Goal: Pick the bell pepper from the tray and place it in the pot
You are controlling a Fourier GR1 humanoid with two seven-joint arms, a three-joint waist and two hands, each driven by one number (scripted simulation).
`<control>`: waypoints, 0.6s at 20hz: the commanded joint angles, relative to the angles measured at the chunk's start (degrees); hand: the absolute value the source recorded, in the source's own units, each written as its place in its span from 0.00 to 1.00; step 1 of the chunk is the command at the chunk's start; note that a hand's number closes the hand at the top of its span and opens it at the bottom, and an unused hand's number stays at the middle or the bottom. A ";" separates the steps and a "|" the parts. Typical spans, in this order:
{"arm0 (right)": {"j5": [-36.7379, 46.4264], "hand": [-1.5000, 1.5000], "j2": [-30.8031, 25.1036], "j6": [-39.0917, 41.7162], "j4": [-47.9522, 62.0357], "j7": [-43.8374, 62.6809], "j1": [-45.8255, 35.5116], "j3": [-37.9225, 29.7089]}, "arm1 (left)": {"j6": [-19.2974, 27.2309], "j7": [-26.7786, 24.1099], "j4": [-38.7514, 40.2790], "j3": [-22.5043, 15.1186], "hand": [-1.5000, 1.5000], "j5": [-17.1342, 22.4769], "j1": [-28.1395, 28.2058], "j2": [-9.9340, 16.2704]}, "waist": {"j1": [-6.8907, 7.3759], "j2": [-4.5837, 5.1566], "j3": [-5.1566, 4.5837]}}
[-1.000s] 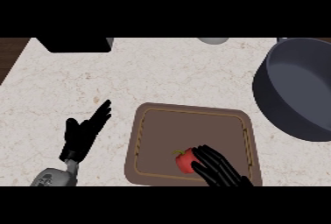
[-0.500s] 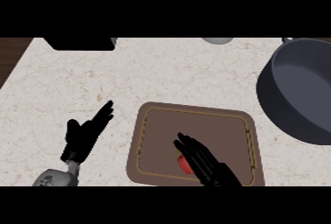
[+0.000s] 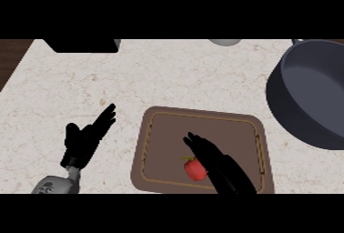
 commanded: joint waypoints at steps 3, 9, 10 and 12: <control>0.59 0.00 -1.24 -3.47 5.70 -10.39 0.80 -5.52 | 1.21 0.89 -1.24 -1.42 0.50 -3.77 1.23 -3.56 | -0.11 -0.05 0.02; -6.93 0.00 -1.73 -1.51 15.41 -23.98 0.47 -11.60 | -1.34 -2.58 3.96 1.73 0.50 -4.60 -0.19 -2.73 | -0.08 0.04 0.02; -9.32 0.00 -0.66 1.85 13.47 -21.98 -0.78 -11.41 | -1.58 -0.81 2.81 2.56 0.50 -3.39 -0.67 -2.80 | -0.04 0.02 0.02; -12.52 0.00 -0.71 2.15 13.55 -25.94 0.43 -13.07 | -0.47 0.16 0.85 1.57 0.50 -4.03 0.34 -3.95 | -0.01 0.00 0.03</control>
